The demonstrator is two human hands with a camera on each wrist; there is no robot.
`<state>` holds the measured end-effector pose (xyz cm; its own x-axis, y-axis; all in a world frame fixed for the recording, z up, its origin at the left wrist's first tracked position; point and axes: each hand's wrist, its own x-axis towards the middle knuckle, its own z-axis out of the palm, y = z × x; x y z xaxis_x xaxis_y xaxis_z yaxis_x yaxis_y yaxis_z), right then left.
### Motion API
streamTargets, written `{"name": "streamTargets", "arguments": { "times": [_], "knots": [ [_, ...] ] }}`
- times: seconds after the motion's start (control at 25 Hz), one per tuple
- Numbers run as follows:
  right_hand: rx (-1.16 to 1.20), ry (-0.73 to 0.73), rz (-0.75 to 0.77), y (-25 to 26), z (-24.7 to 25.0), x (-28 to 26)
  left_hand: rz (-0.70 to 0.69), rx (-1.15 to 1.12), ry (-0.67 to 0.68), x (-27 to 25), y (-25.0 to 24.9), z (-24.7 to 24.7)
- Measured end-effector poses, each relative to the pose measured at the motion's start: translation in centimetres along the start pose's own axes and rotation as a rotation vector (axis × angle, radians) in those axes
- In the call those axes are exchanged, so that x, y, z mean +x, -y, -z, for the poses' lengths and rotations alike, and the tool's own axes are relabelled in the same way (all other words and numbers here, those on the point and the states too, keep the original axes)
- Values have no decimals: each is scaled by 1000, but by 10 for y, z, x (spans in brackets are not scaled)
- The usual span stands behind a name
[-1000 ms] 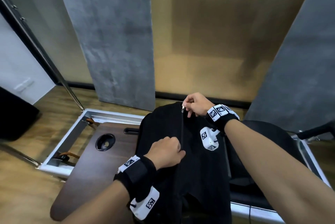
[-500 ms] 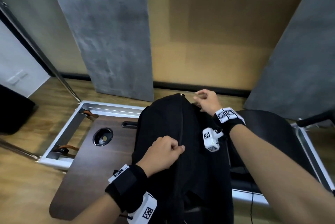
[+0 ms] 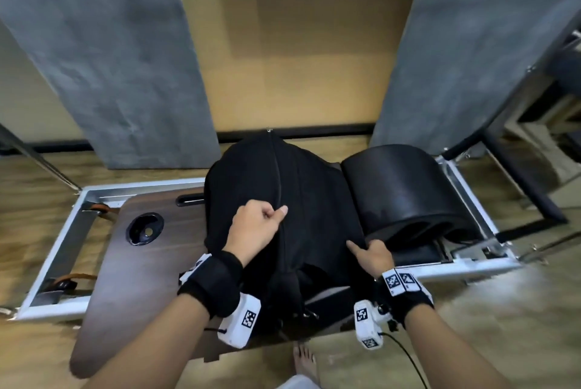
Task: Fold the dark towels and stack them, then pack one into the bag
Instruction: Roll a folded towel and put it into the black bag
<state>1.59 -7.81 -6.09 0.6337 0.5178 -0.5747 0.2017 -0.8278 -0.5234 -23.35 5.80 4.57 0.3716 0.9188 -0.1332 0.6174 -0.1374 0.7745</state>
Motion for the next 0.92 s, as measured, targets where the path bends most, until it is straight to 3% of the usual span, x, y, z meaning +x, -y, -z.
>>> {"name": "streamTargets", "arguments": {
  "times": [0.08, 0.28, 0.48, 0.6, 0.76, 0.92],
  "knots": [
    [47, -63, -28, -10, -3, -10, 2, -2, -12, -2, -2, -1],
    [210, -305, 98, 0, 9, -38, -10, 30, -48, -14, -6, -3],
    [402, -306, 481, 76, 54, -90, 2, -30, -1, -26, -21, 9],
    [424, -316, 750, 142, 69, -140, -4, -307, -2, -32, -40, 35],
    [211, -87, 1028, 211, 25, -210, 201, -731, 60, -40, -48, 95],
    [-99, 281, 1130, 214, -36, -242, 315, -793, -174, -49, 0, 123]
  ]
}}
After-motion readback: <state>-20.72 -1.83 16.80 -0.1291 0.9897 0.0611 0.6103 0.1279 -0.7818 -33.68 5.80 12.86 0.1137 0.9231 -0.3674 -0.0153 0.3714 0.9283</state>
